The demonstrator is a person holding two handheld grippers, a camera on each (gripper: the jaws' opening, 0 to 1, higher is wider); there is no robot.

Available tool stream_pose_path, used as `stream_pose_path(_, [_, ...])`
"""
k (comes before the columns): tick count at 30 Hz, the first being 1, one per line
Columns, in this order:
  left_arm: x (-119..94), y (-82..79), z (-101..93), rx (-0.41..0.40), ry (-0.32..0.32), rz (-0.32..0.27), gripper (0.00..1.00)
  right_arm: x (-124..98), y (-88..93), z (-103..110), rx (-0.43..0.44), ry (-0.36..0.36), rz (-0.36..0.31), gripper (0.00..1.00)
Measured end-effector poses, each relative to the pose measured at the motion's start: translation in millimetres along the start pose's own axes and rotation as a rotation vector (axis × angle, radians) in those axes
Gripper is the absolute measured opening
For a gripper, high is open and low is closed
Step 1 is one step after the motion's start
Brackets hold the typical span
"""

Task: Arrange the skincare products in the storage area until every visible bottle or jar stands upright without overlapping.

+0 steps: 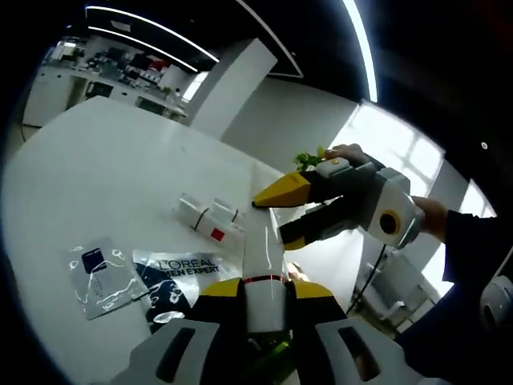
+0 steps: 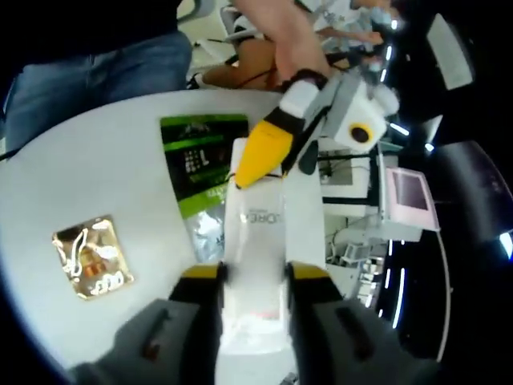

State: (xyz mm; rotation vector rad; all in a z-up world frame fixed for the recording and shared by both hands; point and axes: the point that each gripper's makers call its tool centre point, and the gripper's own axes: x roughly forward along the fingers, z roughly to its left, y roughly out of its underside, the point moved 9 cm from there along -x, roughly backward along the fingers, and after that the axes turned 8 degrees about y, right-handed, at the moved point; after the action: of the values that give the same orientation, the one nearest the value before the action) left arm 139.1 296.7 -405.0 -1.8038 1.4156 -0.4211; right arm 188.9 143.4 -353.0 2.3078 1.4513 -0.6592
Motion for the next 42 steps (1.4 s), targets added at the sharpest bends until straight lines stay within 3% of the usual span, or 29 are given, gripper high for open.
stream_pose_path(12, [-1.8, -0.9, 0.2, 0.013, -0.019, -0.001, 0.18, 5.6, 3.5, 3.0, 0.014, -0.028, 0.047, 0.32])
stream_pose_path(35, [-2.7, -3.2, -6.8, 0.026, -0.01, -0.001, 0.18, 0.5, 9.6, 2.5, -0.044, -0.045, 0.091, 0.35])
stream_pose_path(42, [-1.7, -7.4, -12.3, 0.076, -0.025, 0.016, 0.18, -5.3, 7.2, -6.6, -0.13, 0.001, 0.12, 0.35])
